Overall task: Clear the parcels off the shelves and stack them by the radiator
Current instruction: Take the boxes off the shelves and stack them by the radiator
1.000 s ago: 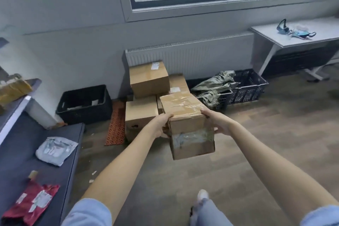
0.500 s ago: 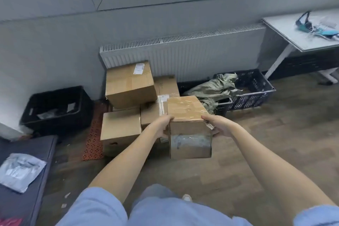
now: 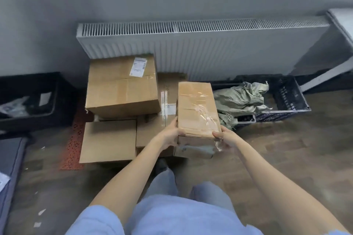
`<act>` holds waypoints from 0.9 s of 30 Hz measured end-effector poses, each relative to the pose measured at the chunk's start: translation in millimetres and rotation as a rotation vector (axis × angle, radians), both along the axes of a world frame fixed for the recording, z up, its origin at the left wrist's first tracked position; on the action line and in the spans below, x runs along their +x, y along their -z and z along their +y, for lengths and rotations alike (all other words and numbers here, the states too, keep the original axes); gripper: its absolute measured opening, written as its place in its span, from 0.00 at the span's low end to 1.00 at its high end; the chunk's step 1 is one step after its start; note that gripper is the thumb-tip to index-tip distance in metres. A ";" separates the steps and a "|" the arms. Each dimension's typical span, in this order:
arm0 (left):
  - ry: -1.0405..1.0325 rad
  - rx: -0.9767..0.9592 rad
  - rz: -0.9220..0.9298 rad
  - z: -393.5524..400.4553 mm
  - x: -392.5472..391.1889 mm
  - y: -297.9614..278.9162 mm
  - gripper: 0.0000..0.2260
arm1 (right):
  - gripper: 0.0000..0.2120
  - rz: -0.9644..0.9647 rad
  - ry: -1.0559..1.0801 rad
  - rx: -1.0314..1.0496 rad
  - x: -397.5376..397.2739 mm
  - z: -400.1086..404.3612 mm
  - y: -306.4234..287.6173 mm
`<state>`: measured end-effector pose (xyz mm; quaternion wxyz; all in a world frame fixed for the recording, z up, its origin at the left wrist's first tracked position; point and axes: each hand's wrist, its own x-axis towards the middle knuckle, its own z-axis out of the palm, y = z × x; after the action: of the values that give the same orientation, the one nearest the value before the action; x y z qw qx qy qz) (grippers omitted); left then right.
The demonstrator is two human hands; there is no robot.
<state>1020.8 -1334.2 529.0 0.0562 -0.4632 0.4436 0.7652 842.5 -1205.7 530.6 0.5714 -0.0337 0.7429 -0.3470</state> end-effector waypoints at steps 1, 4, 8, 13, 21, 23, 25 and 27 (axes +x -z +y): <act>-0.044 0.008 -0.008 -12.7 -7.9 9.3 0.35 | 0.20 -0.002 0.043 0.003 -5.0 -17.7 7.8; -0.160 -0.019 -0.062 -43.3 -25.6 28.8 0.35 | 0.23 -0.006 0.112 0.022 -11.6 -64.4 30.5; -0.191 -0.065 -0.086 -98.5 -51.2 66.3 0.33 | 0.25 -0.044 0.150 -0.009 -31.7 -121.3 63.2; -0.290 -0.115 -0.148 -158.1 -90.5 123.9 0.30 | 0.24 -0.058 0.159 -0.055 -68.8 -193.3 131.7; -0.609 -0.149 -0.132 -180.7 -146.4 176.0 0.29 | 0.26 -0.038 0.048 0.001 -105.8 -269.8 231.0; -0.624 -0.161 -0.163 -171.7 -145.8 174.6 0.27 | 0.27 0.024 -0.142 0.048 -107.1 -275.6 234.9; -0.647 -0.174 -0.192 -158.4 -135.3 166.8 0.24 | 0.30 0.087 -0.229 0.067 -106.9 -280.9 227.0; -0.641 -0.186 -0.226 -145.5 -119.7 150.3 0.23 | 0.30 0.220 -0.336 0.062 -104.3 -281.6 206.3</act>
<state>901.2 -1479.7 378.8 -0.1806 -0.6638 0.3344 0.6441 738.1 -1487.3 324.3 0.5372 -0.1774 0.7953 -0.2179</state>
